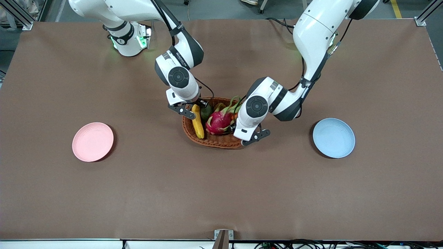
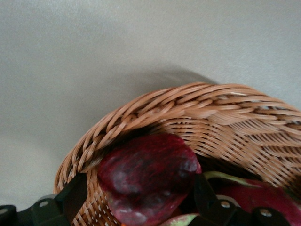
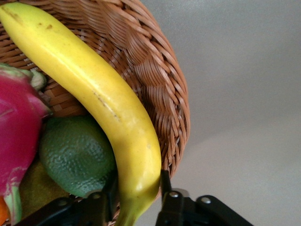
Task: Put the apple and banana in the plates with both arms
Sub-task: 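Grasp the banana with the right gripper while the left gripper grasps the red fruit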
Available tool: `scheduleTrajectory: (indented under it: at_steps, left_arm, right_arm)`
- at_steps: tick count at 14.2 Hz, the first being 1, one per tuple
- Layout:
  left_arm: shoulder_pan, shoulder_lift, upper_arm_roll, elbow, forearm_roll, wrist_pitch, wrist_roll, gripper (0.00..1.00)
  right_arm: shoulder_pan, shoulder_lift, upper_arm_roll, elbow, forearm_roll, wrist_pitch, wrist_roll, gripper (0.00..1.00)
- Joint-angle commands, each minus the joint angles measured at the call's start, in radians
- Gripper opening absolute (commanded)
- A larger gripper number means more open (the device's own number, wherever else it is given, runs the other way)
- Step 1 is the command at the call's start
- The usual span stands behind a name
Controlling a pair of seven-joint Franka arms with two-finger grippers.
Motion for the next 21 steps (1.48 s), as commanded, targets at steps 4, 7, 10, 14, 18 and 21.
scheduleTrajectory:
  at_steps: [4, 7, 10, 14, 18, 21]
  left_arm:
    - [-0.022, 0.026, 0.009, -0.013, 0.025, 0.09, -0.126, 0.92]
    - [-0.025, 0.029, 0.009, -0.016, 0.027, 0.092, -0.13, 0.65]
    - [-0.023, 0.02, 0.011, -0.019, 0.027, 0.084, -0.13, 0.53]
    - [-0.008, -0.041, 0.011, -0.007, 0.025, 0.021, -0.127, 0.51]
    - [0.024, -0.115, 0.014, 0.028, 0.025, -0.08, -0.116, 0.51]
    - [0.075, -0.171, 0.012, 0.043, 0.025, -0.146, -0.064, 0.51]
  right_arm:
    - [-0.016, -0.021, -0.009, -0.001, 0.016, -0.049, -0.005, 0.01]
    - [-0.08, -0.078, -0.009, 0.061, 0.017, -0.191, -0.067, 0.01]
    - [-0.183, -0.147, -0.009, 0.105, 0.019, -0.375, -0.207, 0.01]
    - [-0.414, -0.211, -0.017, 0.107, 0.052, -0.549, -0.588, 0.01]
    - [-0.658, -0.208, -0.018, 0.099, 0.042, -0.58, -0.99, 0.01]
    - [-0.804, -0.161, -0.018, 0.105, -0.056, -0.514, -1.245, 0.01]
